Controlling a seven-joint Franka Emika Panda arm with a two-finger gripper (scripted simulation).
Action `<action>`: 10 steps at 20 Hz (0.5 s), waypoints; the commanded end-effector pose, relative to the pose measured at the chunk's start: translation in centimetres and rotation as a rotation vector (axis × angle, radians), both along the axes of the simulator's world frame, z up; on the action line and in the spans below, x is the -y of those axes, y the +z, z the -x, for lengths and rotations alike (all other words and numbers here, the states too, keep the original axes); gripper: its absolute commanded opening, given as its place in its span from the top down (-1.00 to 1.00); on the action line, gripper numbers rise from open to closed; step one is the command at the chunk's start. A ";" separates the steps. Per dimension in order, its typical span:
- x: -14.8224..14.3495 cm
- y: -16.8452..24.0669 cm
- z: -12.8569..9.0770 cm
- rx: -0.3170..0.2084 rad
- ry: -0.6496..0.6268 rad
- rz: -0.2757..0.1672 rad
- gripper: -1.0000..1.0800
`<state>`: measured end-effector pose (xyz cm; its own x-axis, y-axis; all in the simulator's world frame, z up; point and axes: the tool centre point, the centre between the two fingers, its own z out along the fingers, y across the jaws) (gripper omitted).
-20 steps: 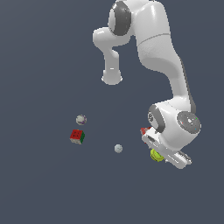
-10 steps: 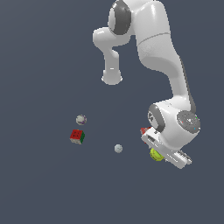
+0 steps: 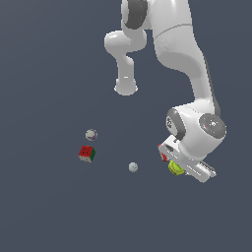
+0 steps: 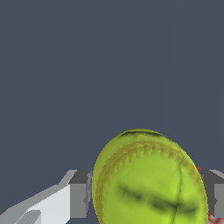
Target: Pick up a designated object from a clutter of objects.
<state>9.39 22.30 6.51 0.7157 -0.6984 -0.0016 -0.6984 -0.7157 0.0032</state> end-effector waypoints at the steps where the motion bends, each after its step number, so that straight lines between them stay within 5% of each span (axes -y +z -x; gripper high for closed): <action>1: 0.1 1.2 0.8 0.002 0.000 -0.001 1.00; 10: 0.9 6.7 5.2 0.003 0.000 0.000 1.00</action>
